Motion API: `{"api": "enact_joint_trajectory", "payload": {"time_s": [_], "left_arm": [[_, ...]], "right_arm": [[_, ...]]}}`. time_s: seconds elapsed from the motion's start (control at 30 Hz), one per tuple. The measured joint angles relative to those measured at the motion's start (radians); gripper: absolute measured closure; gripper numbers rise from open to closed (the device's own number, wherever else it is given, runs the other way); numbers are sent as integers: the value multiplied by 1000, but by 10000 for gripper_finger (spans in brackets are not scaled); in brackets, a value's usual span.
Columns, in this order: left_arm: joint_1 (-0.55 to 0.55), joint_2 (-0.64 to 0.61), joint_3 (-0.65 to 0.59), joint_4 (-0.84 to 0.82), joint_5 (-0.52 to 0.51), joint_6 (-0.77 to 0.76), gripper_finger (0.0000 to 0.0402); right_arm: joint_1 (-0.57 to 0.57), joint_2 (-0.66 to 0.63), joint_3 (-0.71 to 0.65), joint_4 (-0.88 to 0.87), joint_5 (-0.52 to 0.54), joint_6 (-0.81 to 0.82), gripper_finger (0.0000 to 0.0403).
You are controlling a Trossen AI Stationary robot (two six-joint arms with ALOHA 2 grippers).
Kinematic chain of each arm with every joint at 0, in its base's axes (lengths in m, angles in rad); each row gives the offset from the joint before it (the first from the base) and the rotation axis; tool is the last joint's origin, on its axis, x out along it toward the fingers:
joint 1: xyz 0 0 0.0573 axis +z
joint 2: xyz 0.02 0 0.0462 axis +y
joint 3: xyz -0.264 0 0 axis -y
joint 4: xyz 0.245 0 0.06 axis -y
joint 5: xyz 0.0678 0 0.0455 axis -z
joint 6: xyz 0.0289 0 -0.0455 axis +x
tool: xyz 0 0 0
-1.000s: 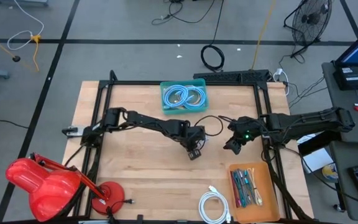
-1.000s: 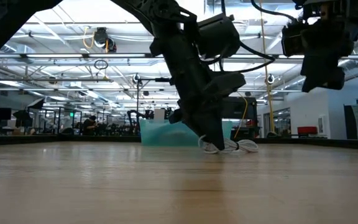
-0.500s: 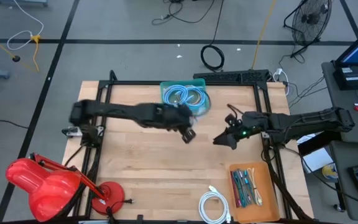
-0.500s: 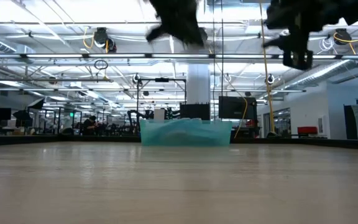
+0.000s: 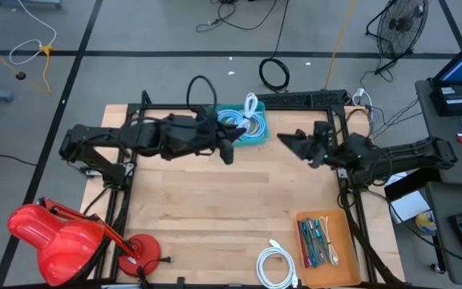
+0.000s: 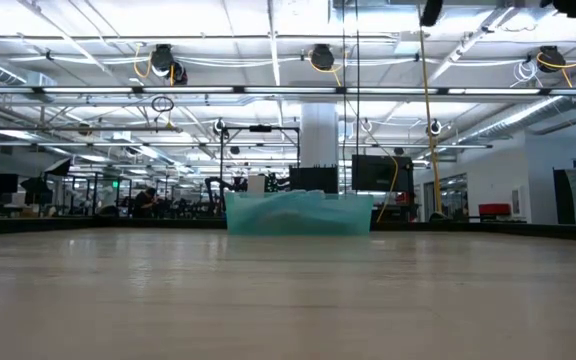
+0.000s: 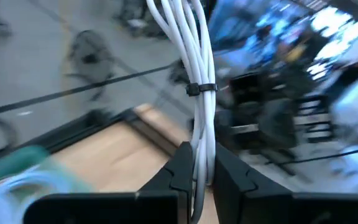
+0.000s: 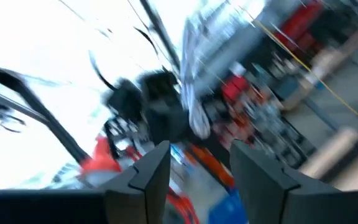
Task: Pick & Place USB Port
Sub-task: Put the white charger cable into the orange bin
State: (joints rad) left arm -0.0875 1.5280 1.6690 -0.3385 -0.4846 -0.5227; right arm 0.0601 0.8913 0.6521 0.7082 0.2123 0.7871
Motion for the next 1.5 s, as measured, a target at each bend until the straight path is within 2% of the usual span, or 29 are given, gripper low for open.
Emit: {"api": "enact_joint_trajectory", "payload": {"time_s": [0.13, 0.6, 0.87, 1.3, 1.5], "left_arm": [[-11, 25, 1, 134, 61, -8, 370], [-1, 155, -1, 287, 212, -77, 370], [3, 182, -1, 288, 277, -112, 370], [10, 216, -1, 300, 304, -137, 370], [22, 216, -1, 297, 332, -138, 370]], "right_arm": [[-1, 12, 0, 137, -3, -49, 247], [36, 47, 0, 139, -6, -77, 247], [36, 53, 0, 140, -4, -74, 247], [36, 54, 0, 118, -4, -67, 248], [36, 54, 0, 102, -4, -48, 286]]}}
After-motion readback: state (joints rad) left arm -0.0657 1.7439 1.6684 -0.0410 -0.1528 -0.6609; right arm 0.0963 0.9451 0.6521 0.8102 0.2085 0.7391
